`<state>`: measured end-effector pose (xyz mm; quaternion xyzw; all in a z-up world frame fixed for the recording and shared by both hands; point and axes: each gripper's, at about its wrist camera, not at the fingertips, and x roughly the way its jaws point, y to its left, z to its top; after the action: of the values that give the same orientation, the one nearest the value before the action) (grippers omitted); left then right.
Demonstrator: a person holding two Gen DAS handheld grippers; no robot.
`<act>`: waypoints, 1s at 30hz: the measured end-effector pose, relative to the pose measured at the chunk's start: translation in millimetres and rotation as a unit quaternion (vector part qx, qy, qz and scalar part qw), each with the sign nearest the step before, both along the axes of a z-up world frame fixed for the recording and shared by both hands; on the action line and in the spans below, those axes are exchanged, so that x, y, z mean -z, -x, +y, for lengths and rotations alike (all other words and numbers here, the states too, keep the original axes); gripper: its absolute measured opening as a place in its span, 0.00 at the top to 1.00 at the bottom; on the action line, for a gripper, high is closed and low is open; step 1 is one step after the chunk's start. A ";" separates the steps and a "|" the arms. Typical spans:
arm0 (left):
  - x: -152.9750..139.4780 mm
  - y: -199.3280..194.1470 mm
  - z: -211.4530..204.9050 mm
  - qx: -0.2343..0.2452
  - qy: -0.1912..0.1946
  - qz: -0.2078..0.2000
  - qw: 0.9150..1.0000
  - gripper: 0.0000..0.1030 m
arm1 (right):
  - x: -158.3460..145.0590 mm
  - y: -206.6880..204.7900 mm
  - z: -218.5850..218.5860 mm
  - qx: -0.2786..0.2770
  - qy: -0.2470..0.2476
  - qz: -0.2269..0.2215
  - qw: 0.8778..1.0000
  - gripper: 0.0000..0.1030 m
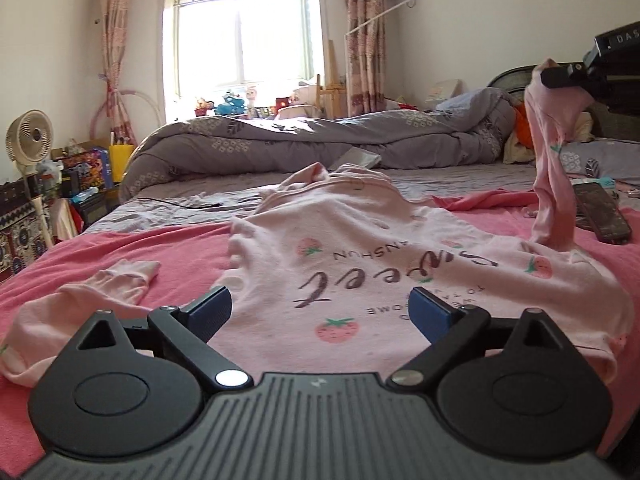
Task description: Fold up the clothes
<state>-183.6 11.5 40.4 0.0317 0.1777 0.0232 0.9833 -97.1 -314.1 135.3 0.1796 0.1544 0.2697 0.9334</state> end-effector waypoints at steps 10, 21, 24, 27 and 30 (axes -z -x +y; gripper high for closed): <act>15.4 18.7 30.6 -0.053 -0.049 0.026 0.997 0.07 | 51.7 21.4 105.4 -0.132 0.109 0.005 0.985 0.58; 17.2 -36.3 -3.3 -0.003 -0.068 0.063 0.996 0.05 | 97.8 50.0 33.0 0.058 0.357 -0.059 0.930 0.45; 20.0 -48.0 2.1 -0.013 -0.030 0.081 0.996 0.09 | 114.3 32.7 35.9 0.051 0.376 -0.056 0.924 0.65; 14.8 -50.4 15.4 -0.041 0.006 0.077 0.996 0.24 | 115.5 32.7 40.3 0.045 0.376 -0.063 0.924 0.91; 2.7 -46.7 34.9 -0.108 0.013 0.055 0.993 0.38 | 108.2 44.0 41.4 0.044 0.367 -0.086 0.925 0.92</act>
<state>-136.9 46.4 37.7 0.0006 0.2338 0.1252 0.9642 -141.1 -272.6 27.2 -0.1924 0.1532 0.1671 0.9548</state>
